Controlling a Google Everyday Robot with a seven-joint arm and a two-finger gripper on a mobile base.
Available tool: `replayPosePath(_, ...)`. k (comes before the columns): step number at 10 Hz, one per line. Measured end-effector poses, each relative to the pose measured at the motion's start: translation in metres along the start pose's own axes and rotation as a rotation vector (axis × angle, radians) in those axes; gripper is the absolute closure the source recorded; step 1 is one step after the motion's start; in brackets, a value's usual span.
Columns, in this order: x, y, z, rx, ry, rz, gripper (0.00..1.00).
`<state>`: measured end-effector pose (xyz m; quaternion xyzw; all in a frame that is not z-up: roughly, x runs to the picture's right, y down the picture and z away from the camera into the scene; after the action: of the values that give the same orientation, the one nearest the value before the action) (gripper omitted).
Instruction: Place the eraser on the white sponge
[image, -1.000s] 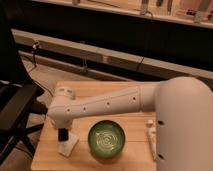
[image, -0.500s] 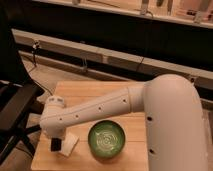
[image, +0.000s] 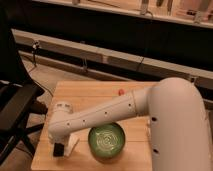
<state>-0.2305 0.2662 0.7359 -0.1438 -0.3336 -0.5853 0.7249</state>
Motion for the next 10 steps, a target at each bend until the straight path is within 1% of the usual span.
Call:
replayPosePath(2, 0.002, 0.007, 0.000, -0.001, 0.004, 0.028, 0.46)
replayPosePath(3, 0.005, 0.010, -0.002, -0.025, 0.013, 0.046, 0.36)
replayPosePath(5, 0.012, 0.015, -0.006, -0.043, 0.025, 0.071, 0.21)
replayPosePath(9, 0.026, 0.025, -0.012, -0.023, 0.042, 0.115, 0.20)
replayPosePath(10, 0.022, 0.022, -0.010, -0.028, 0.037, 0.102, 0.20)
